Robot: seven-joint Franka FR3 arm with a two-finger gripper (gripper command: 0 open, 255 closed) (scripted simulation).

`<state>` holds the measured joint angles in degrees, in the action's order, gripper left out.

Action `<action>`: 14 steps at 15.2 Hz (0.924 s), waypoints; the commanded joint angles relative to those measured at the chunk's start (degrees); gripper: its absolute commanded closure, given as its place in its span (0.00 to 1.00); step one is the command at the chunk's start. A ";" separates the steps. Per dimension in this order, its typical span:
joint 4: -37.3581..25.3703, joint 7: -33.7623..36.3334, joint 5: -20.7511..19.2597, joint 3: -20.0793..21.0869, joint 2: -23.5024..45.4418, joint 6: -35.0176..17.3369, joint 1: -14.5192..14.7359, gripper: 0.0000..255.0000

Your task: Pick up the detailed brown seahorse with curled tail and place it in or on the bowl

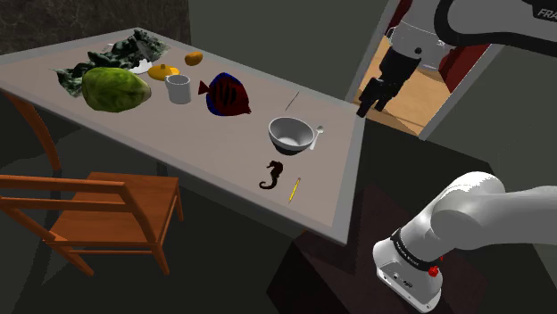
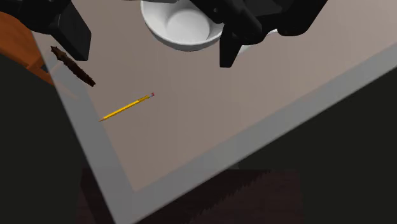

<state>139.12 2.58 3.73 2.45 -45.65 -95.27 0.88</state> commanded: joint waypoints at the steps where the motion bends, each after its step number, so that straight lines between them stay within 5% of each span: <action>1: 0.00 0.00 0.00 0.00 0.00 0.00 0.00 0.00; 14: -4.30 18.33 10.77 9.17 25.27 -12.03 1.21 0.00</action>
<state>135.15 19.34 13.59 10.92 -22.09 -106.49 1.84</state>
